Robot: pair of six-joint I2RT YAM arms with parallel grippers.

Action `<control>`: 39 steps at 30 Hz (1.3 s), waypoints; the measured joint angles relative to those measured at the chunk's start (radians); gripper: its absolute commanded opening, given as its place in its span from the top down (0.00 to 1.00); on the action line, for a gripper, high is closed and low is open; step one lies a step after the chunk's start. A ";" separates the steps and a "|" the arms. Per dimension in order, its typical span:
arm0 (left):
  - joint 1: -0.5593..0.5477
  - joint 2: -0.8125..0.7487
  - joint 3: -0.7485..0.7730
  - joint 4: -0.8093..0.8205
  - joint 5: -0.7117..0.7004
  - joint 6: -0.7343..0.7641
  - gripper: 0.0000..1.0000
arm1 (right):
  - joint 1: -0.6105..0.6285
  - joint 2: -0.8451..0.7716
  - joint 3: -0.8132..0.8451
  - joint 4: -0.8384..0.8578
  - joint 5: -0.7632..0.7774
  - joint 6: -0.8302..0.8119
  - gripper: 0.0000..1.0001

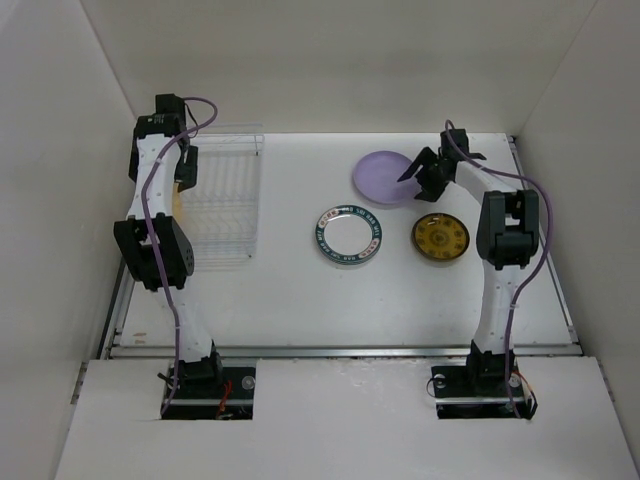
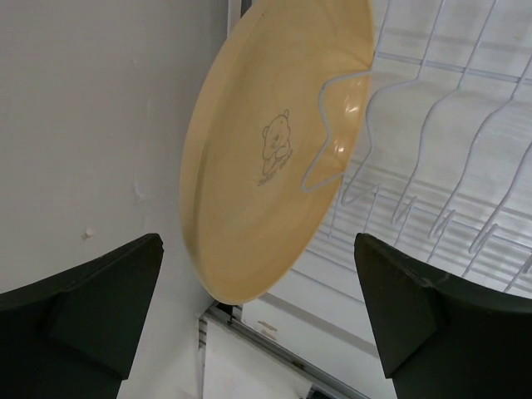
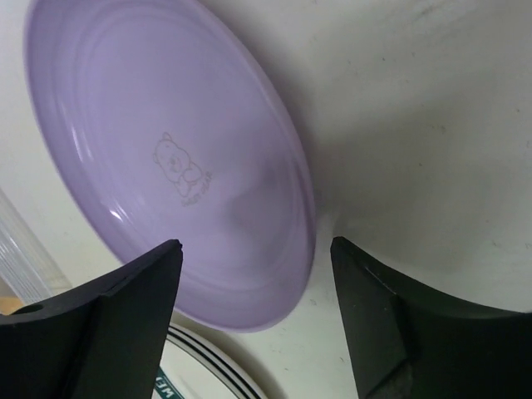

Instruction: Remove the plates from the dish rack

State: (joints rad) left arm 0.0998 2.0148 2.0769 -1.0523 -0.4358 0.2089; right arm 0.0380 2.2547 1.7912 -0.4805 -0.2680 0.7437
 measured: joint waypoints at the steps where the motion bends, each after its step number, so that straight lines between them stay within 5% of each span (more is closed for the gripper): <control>1: 0.000 0.000 -0.001 0.004 -0.005 0.000 0.02 | 0.000 -0.005 -0.010 -0.002 0.002 -0.008 0.21; 10: 0.003 0.032 -0.010 0.037 -0.057 0.010 0.29 | 0.003 -0.126 -0.086 -0.061 0.077 -0.089 0.21; 19: 0.038 0.058 -0.027 0.062 -0.105 0.031 1.00 | 0.018 -0.275 -0.091 -0.071 0.122 -0.147 0.21; 39: 0.010 -0.160 0.052 0.036 -0.112 0.081 1.00 | 0.123 -0.415 -0.113 -0.127 0.164 -0.229 0.21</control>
State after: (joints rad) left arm 0.1101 1.8549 2.1292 -1.0161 -0.5476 0.2897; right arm 0.1612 1.8393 1.6783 -0.6071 -0.1043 0.5144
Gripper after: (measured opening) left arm 0.152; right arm 0.792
